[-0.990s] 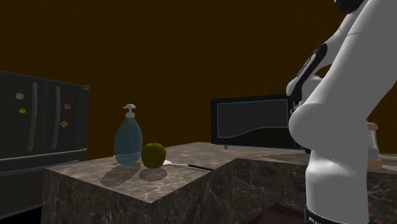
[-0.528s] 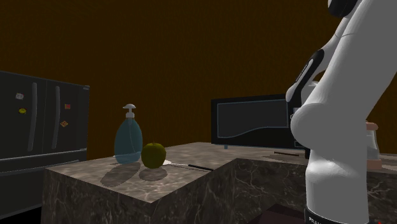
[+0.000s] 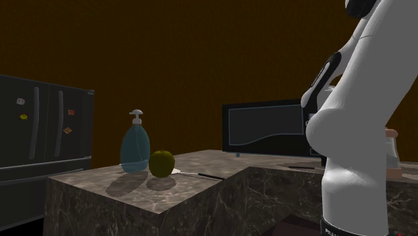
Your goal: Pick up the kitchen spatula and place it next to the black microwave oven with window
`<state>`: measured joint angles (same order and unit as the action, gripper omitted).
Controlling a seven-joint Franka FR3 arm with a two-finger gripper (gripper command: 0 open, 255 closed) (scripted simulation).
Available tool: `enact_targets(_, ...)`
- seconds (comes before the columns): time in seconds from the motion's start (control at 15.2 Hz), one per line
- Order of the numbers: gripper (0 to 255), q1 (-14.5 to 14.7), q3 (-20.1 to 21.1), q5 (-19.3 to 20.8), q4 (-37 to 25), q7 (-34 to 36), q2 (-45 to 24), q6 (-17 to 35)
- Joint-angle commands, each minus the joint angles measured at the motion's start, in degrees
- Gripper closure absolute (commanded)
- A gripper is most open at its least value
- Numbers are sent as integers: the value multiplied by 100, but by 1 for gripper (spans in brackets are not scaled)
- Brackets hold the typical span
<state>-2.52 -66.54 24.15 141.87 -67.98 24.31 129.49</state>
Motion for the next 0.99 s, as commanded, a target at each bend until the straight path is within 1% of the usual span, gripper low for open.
enact_targets(0.0,0,0,0,0,0,0,0,0)
enact_targets(0.13,0,0,0,0,0,0,0,0)
enact_targets(0.26,0,-253,376,66,-184,82,283,-474)
enact_targets(0.4,0,-407,654,80,-372,127,492,-879)
enact_targets(0.92,0,-407,654,80,-372,127,492,-879)
